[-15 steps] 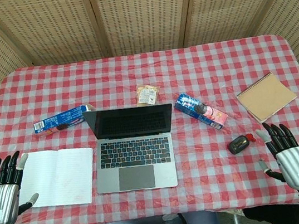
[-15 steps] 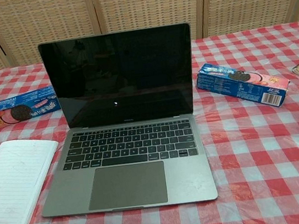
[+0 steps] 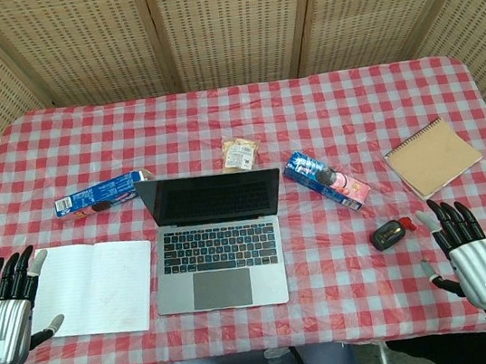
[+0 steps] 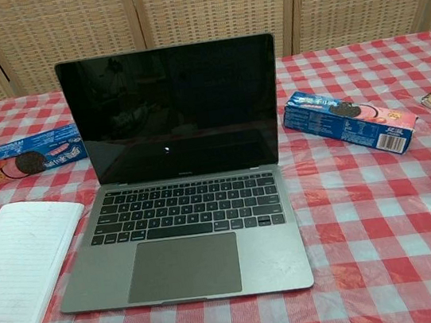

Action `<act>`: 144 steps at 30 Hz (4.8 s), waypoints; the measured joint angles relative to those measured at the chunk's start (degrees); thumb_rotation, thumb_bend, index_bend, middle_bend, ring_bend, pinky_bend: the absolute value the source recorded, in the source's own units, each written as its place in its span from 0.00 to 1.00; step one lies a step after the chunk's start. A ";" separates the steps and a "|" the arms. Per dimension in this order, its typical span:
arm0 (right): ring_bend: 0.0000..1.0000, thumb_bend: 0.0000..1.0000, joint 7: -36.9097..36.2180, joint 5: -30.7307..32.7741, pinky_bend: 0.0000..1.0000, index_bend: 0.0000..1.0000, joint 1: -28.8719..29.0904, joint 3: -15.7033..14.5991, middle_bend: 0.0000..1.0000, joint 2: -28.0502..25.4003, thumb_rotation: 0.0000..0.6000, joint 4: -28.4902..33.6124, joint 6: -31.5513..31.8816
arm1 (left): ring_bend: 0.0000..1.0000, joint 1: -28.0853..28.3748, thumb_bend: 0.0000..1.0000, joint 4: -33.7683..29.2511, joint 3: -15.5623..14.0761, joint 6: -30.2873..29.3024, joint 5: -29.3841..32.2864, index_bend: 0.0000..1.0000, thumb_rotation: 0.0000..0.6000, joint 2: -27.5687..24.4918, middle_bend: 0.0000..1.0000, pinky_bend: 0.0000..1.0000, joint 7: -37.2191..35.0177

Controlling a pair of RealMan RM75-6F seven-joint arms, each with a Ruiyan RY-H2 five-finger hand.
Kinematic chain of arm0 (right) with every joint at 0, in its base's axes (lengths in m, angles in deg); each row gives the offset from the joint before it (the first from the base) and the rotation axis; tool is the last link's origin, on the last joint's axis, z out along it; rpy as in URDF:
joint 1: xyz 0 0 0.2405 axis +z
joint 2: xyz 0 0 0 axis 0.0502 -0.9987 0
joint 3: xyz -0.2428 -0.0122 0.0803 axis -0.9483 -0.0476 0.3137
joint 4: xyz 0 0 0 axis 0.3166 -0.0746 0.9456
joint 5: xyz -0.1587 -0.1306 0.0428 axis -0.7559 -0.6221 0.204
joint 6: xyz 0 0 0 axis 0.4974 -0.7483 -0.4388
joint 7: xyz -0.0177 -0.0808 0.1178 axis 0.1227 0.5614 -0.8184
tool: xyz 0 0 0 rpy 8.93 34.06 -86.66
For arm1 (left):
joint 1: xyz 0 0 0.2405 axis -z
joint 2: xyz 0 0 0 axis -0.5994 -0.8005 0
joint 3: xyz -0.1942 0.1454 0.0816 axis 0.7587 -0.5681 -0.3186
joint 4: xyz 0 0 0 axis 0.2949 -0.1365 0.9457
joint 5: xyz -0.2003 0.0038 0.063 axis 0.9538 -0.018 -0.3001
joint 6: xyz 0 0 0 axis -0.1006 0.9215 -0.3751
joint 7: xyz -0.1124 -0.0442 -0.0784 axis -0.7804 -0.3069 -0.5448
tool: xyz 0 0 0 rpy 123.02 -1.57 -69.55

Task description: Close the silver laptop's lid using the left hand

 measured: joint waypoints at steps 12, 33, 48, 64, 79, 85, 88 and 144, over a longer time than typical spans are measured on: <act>0.00 0.62 -0.06 0.00 0.00 0.00 0.01 -0.08 0.00 0.09 1.00 -0.10 -0.30 | 0.00 0.00 0.06 -0.22 -0.11 -0.07 -0.18 0.00 1.00 -0.06 0.00 0.00 0.13; 0.00 0.67 -2.18 0.70 0.00 0.03 0.88 0.58 0.00 0.39 1.00 -0.83 -1.28 | 0.00 11.41 1.00 -9.96 6.25 15.97 7.85 0.00 1.00 -5.30 0.00 0.00 1.99; 0.00 0.67 -4.60 3.02 0.00 0.08 1.68 1.12 0.00 0.34 1.00 -2.22 -3.33 | 0.00 33.79 1.00 -14.62 18.35 29.57 37.70 0.00 1.00 -8.70 0.00 0.10 14.33; 0.00 0.68 -5.92 3.81 0.00 0.09 2.26 1.03 0.00 0.28 1.00 -2.90 -4.65 | 0.12 54.51 1.00 -5.06 18.80 32.66 62.25 0.16 1.00 1.52 0.03 0.23 23.63; 0.00 0.69 -7.23 5.33 0.00 0.09 2.81 1.42 0.00 0.73 1.00 -4.46 -5.94 | 0.19 61.93 1.00 0.80 15.82 35.45 68.95 0.26 1.00 5.99 0.13 0.27 23.35; 0.00 0.69 -6.80 5.48 0.00 0.09 3.09 1.26 0.00 1.11 1.00 -4.81 -6.60 | 0.22 62.65 1.00 1.09 14.76 36.29 68.59 0.29 1.00 6.78 0.17 0.30 20.59; 0.00 0.69 -6.60 5.45 0.00 0.09 3.07 1.21 0.00 1.17 1.00 -4.76 -6.51 | 0.24 62.73 1.00 0.51 14.40 36.56 68.45 0.31 1.00 6.43 0.19 0.31 19.32; 0.00 0.71 -2.78 1.87 0.00 0.10 2.10 -0.62 0.00 0.36 1.00 -1.29 -3.89 | 0.30 53.64 1.00 -22.90 2.94 35.07 50.66 0.36 1.00 -7.93 0.25 0.38 6.54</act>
